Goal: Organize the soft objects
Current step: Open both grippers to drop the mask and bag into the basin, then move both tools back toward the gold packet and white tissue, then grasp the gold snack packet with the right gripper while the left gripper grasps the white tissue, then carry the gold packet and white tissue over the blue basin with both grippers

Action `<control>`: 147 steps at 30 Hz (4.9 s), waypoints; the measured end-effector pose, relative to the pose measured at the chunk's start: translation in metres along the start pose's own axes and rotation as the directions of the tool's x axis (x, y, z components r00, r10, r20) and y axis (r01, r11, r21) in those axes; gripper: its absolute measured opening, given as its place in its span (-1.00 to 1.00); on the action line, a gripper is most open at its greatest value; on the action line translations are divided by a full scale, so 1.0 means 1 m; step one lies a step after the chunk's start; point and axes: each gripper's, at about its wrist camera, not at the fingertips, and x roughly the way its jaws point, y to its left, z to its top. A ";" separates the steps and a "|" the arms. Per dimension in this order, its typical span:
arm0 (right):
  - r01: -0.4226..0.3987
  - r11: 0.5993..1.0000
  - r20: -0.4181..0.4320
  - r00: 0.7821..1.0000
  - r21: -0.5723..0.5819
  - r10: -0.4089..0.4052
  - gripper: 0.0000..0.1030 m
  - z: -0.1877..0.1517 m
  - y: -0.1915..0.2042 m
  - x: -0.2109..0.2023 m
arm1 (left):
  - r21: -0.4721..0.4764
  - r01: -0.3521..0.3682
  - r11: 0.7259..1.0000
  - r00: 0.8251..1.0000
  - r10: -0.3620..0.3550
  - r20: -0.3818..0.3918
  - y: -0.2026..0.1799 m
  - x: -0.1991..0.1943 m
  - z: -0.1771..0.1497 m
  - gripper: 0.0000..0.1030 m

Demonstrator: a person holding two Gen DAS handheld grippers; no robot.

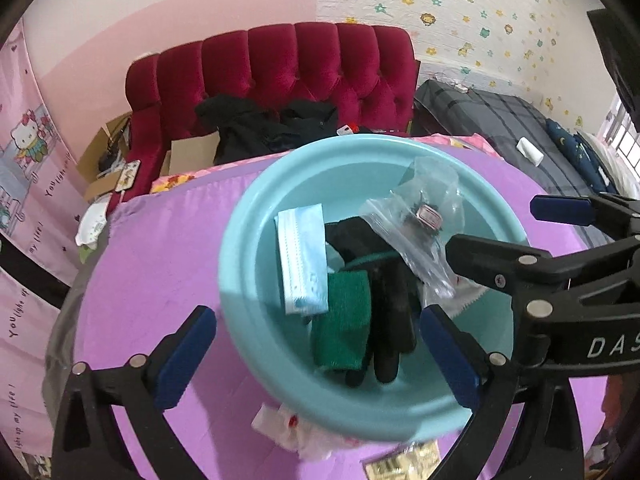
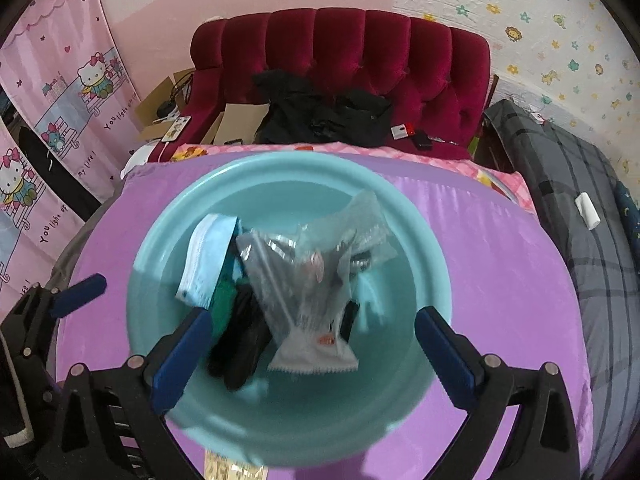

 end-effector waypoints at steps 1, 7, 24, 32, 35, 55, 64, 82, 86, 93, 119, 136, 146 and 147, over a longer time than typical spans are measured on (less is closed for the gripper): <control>-0.006 1.000 -0.002 1.000 0.000 0.006 1.00 -0.004 0.001 -0.004 | 0.000 -0.003 1.000 1.000 0.003 0.002 0.000 -0.004 -0.003 1.00; -0.003 1.000 0.008 1.000 -0.018 0.003 1.00 -0.023 0.008 -0.026 | -0.009 -0.017 1.000 1.000 0.017 0.017 0.001 -0.033 -0.022 1.00; -0.013 0.997 0.033 0.999 -0.076 0.016 1.00 -0.088 0.021 -0.074 | -0.019 -0.073 0.997 0.997 0.073 0.034 0.005 -0.094 -0.104 1.00; -0.020 0.995 0.029 0.999 -0.095 0.023 1.00 -0.123 0.025 -0.081 | -0.054 -0.070 0.996 0.997 0.072 0.019 0.003 -0.105 -0.146 1.00; -0.010 0.995 0.032 0.999 -0.103 0.013 1.00 -0.139 0.026 -0.081 | -0.065 -0.063 0.996 0.998 0.064 0.013 0.001 -0.107 -0.161 1.00; -0.020 0.994 -0.047 0.999 -0.108 0.015 1.00 -0.178 0.034 -0.043 | -0.131 -0.058 0.990 0.998 0.053 -0.041 0.002 -0.089 -0.209 1.00; -0.040 0.993 -0.111 0.993 -0.115 0.028 1.00 -0.181 0.046 -0.010 | -0.143 -0.053 0.988 0.997 0.043 -0.071 0.005 -0.078 -0.222 1.00; -0.072 0.991 -0.216 0.975 -0.111 0.046 1.00 -0.177 0.071 0.064 | -0.131 -0.064 0.989 0.989 0.045 -0.142 0.013 -0.044 -0.229 1.00; -0.064 0.991 -0.223 0.974 -0.121 0.035 0.55 -0.178 0.074 0.070 | -0.132 -0.059 0.989 0.988 0.039 -0.150 0.013 -0.037 -0.227 1.00; -0.116 0.982 -0.210 0.974 -0.150 0.083 -0.10 -0.179 0.077 0.058 | -0.126 -0.043 0.991 0.988 0.024 -0.151 0.013 -0.029 -0.216 1.00; -0.066 0.998 -0.159 0.985 -0.022 0.061 -0.20 -0.173 0.035 0.042 | -0.152 0.022 0.988 0.998 -0.031 -0.059 0.013 0.019 -0.137 1.00; -0.061 0.998 -0.145 0.988 0.009 0.061 -0.20 -0.181 0.024 0.023 | -0.115 0.067 0.991 0.997 -0.072 -0.036 0.007 0.039 -0.115 -0.27; -0.073 0.997 -0.127 0.989 0.016 0.075 -0.20 -0.186 0.013 0.014 | -0.085 0.057 0.995 0.997 -0.061 -0.038 0.000 0.016 -0.121 -0.28; -0.073 0.997 -0.126 0.989 0.014 0.074 -0.20 -0.187 0.012 0.013 | -0.081 0.057 0.995 0.997 -0.060 -0.040 -0.001 0.013 -0.122 -0.28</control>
